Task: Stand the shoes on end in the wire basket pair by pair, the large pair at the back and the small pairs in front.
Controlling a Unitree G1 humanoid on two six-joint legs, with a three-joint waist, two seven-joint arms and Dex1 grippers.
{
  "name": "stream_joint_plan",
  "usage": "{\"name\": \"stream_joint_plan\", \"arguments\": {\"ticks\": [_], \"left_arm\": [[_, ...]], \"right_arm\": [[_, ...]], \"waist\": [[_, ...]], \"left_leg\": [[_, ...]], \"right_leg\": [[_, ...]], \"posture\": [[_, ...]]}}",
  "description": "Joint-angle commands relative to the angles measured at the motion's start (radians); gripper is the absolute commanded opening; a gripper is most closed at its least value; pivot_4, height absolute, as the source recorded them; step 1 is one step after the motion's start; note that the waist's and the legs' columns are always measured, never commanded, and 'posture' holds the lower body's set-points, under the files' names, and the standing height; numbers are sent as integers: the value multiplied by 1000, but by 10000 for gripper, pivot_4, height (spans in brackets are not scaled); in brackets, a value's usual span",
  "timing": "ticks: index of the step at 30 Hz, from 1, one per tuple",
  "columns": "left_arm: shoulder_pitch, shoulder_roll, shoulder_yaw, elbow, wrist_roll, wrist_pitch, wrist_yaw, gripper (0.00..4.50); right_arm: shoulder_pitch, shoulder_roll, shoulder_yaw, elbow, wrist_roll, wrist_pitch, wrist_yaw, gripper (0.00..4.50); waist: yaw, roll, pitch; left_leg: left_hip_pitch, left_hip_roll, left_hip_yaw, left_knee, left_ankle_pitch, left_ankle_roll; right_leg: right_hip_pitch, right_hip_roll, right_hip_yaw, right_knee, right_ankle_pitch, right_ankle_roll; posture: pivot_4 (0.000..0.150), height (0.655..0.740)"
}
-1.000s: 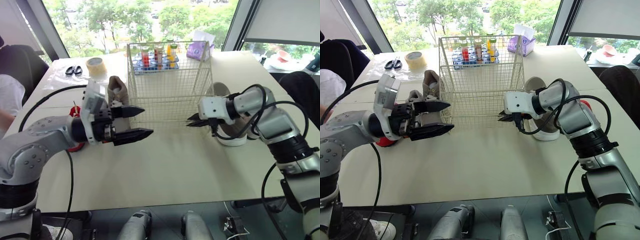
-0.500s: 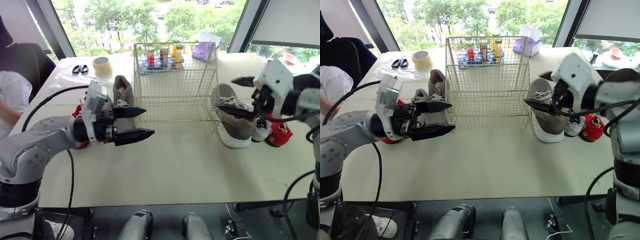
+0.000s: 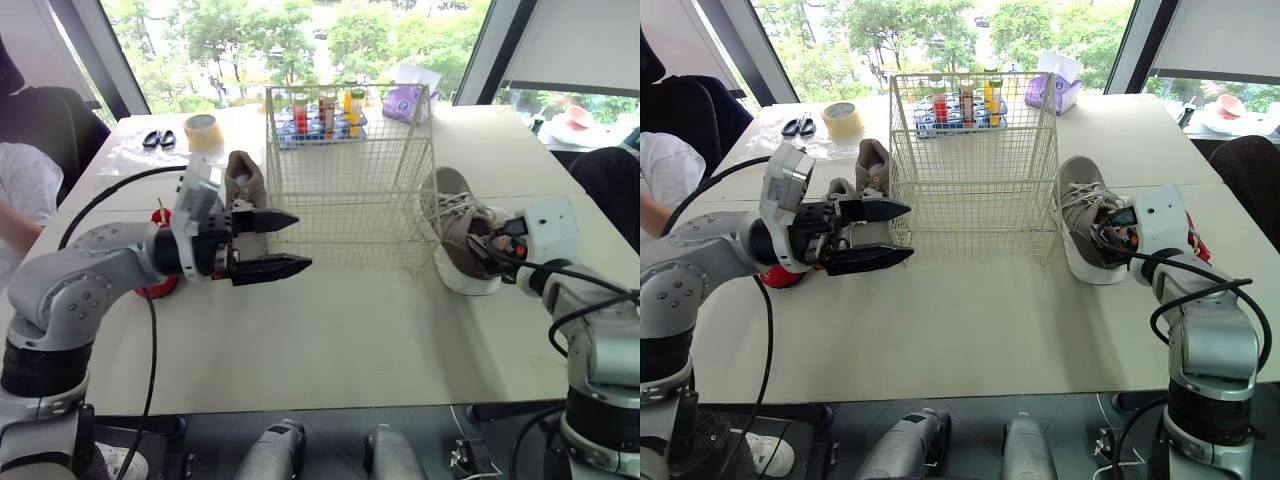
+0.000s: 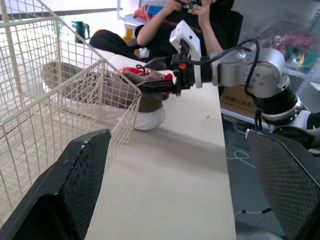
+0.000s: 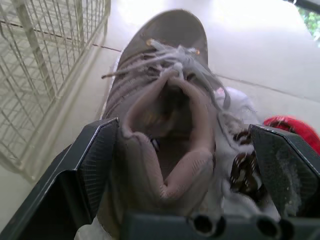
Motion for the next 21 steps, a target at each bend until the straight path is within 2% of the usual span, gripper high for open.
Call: {"name": "stream_joint_plan", "arguments": {"ticks": [1,7,9,11,16,17,21], "left_arm": [[-16,4,8,-12,10,-14,-10,45000],[-14,3,11,-14,23,-15,-15,45000],[-15,2,11,-14,26,-17,-15,45000],[-14,0,10,-17,28,-18,-12,45000],[-16,-3,9,-10,39,-27,-18,45000],[-19,-3,8,-8,44,-31,-19,45000],[-48,-8,22,24,51,-39,-18,45000]], "right_arm": [[27,37,-13,-33,27,2,-24,44531],[-4,116,-44,14,66,-17,-74,44531],[-22,126,-54,29,73,-28,-88,40797],[-33,125,-58,34,84,-38,-93,33675],[-63,136,-66,2,113,-31,-121,10279],[-79,149,-73,-23,121,-17,-138,7139],[-170,187,-112,-93,147,1,-198,7139]], "waist": [[0,0,0],[-1,0,0],[-3,0,0],[-4,0,0],[-6,0,0],[-6,0,0],[-10,2,1]], "left_leg": [[0,0,0,0,0,0],[0,0,0,0,0,0],[0,0,0,0,0,0],[1,0,0,0,0,0],[0,0,-1,0,0,0],[0,0,-1,0,0,0],[0,0,0,-1,0,0]], "right_leg": [[0,0,0,0,0,0],[0,1,0,0,0,0],[0,1,0,0,0,0],[0,1,0,0,0,0],[0,1,0,0,0,0],[0,1,0,0,0,0],[-1,1,0,1,0,0]], "posture": [[1500,7400],[1500,7400],[1500,7400],[1500,7400],[1500,7400],[1500,7400],[1500,7400]]}}
